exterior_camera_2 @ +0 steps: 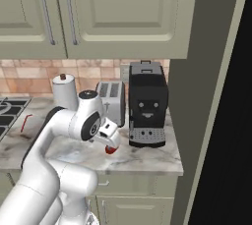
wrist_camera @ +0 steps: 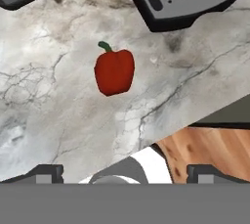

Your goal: Place the bell pepper and mushroom inside the fridge drawer. Close the drawer after placing the vegetables.

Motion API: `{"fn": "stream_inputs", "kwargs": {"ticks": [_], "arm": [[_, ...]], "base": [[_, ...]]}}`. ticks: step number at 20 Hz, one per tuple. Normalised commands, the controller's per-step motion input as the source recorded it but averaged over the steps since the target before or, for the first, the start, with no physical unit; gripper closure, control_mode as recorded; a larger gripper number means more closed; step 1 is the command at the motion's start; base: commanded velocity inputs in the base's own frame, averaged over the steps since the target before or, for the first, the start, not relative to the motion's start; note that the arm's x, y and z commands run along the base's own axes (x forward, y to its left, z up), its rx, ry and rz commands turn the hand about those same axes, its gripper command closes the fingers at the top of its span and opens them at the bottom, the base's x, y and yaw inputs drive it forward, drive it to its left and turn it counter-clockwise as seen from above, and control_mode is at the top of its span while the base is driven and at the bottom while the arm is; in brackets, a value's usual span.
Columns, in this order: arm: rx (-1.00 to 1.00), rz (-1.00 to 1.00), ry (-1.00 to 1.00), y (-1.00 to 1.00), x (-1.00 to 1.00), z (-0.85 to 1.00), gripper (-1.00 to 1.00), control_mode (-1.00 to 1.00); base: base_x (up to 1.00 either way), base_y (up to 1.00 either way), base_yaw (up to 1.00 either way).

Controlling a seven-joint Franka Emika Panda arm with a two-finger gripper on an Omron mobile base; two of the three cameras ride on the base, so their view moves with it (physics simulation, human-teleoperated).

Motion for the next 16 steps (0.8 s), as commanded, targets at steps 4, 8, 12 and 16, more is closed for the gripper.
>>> {"fn": "stream_inputs", "kwargs": {"ticks": [4, 8, 12, 16], "arm": [[0.0, -0.01, 0.0, 0.16, 0.27, -0.31, -1.0, -1.0], [0.0, 0.0, 0.0, 0.0, 0.31, -0.4, -1.0, -1.0], [0.0, 0.0, 0.0, -0.05, 0.23, -0.29, -1.0, -1.0], [0.0, 0.0, 0.01, -0.02, 0.16, -0.32, -1.0, -1.0]], "base": [[0.0, 0.0, 0.0], [0.0, 0.0, 0.0], [0.0, 0.0, 0.0], [0.0, 0.0, 0.0]]}}
